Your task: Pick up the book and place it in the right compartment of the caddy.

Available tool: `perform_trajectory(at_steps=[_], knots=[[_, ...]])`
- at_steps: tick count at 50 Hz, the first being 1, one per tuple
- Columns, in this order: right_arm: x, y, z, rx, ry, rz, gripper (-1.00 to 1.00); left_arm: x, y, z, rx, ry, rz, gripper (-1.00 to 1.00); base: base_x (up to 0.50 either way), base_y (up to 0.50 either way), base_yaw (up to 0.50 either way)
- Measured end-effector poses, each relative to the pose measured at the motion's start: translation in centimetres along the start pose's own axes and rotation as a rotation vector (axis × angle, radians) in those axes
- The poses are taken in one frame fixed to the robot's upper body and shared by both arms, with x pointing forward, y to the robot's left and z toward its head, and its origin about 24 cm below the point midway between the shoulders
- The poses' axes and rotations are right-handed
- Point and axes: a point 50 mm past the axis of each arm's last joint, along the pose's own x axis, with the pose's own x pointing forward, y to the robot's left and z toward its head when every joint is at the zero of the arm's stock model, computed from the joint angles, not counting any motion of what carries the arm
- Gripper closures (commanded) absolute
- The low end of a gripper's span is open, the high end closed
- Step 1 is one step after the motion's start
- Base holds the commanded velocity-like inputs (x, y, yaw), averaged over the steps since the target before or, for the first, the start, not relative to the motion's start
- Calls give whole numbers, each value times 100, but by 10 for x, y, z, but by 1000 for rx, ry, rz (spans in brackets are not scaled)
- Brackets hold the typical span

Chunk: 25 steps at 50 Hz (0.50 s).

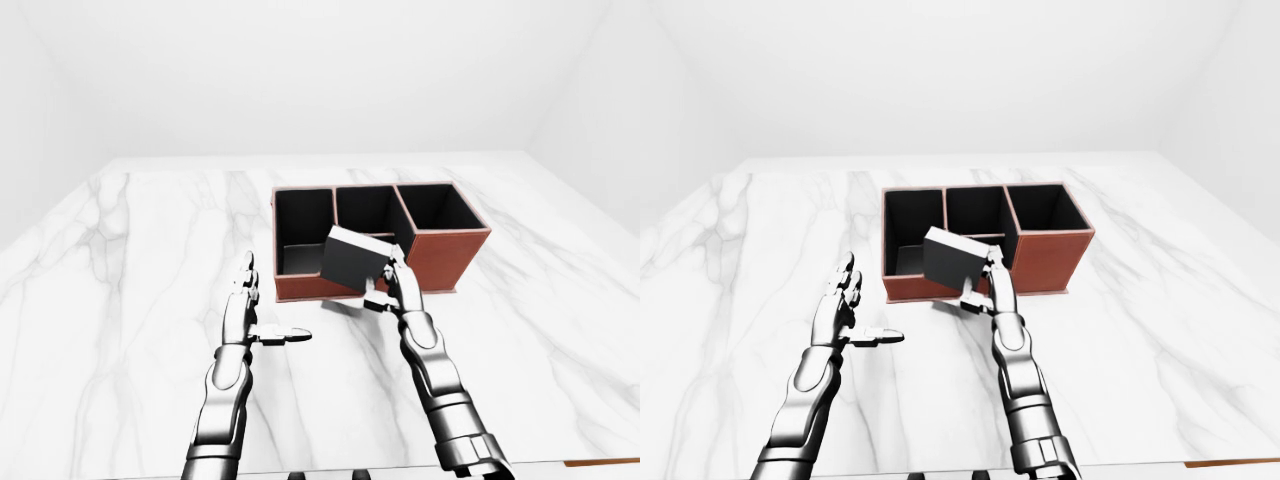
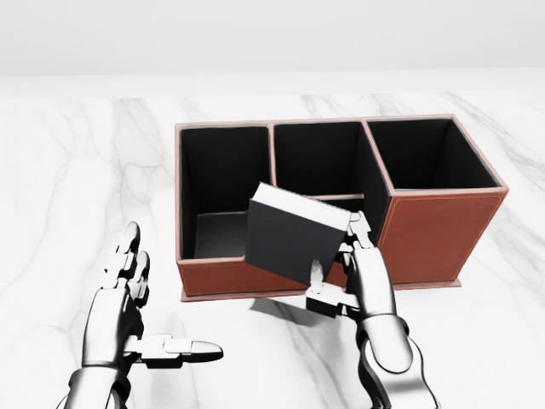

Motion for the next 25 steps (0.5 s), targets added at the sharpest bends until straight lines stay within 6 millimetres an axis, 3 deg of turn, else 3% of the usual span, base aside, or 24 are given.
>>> perform_trajectory(at_steps=[11,25], knots=[[-7,-8,25,21,-83,-4,100,0,0,0,0,0,0,-100,0,0,0],[-12,-22,92,17,-359,-23,100,1,0,-1,0,1,1,-100,0,0,0]])
